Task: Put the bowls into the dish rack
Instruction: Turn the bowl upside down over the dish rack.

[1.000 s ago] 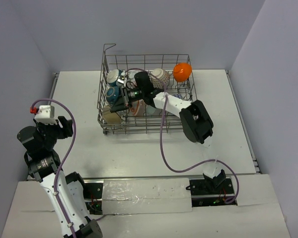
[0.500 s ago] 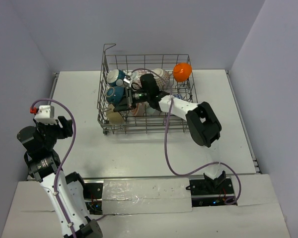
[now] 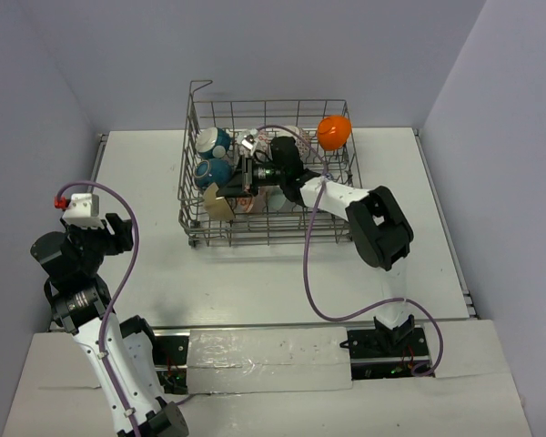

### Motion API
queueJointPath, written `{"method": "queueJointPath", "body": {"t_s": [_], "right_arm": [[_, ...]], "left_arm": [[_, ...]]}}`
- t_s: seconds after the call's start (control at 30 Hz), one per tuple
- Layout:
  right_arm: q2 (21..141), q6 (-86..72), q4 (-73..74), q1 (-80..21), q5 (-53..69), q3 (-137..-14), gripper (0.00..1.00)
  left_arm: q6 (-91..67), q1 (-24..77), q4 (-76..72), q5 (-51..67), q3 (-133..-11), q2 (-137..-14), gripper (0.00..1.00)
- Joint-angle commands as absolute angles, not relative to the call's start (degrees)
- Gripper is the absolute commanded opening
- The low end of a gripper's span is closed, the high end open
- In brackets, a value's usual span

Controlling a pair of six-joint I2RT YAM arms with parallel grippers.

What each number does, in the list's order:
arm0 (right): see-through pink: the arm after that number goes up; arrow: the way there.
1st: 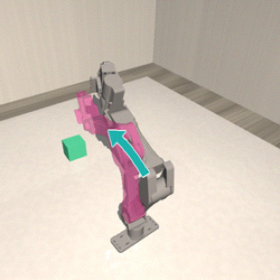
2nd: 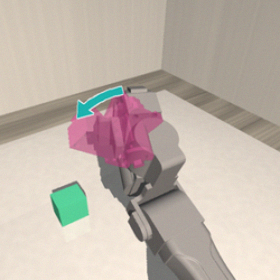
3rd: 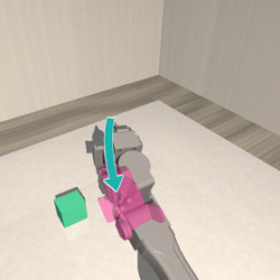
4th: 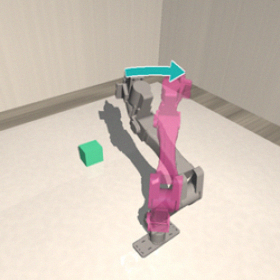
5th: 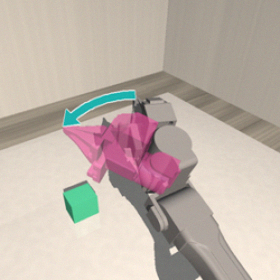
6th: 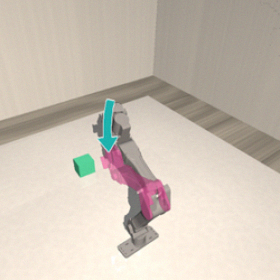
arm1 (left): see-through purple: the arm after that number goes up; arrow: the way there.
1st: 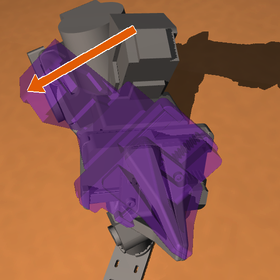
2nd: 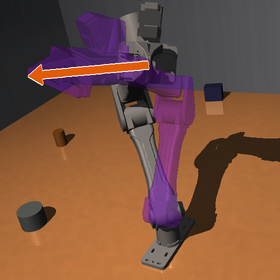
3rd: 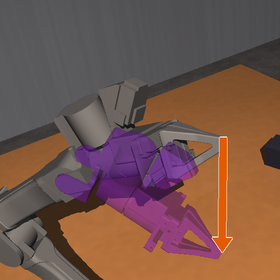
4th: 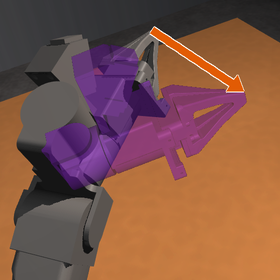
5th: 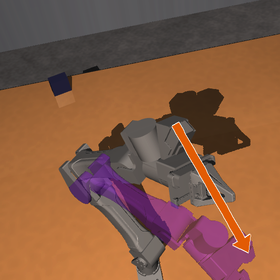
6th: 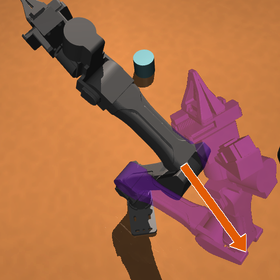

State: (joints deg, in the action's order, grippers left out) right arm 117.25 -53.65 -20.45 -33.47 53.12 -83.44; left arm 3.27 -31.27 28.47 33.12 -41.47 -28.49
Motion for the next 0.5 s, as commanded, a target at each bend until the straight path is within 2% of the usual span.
{"method": "queueJointPath", "body": {"t_s": [0.0,0.47], "right_arm": [[113.82,-60.28,-32.85,-34.45,54.23,-82.71,0.00],[118.03,-64.68,-35.85,-35.59,54.14,-83.85,0.00]], "left_arm": [[2.46,-31.73,26.54,33.92,-41.22,-28.39,0.68],[2.29,-31.99,26.72,34.54,-41.13,-28.48,0.68]]}}
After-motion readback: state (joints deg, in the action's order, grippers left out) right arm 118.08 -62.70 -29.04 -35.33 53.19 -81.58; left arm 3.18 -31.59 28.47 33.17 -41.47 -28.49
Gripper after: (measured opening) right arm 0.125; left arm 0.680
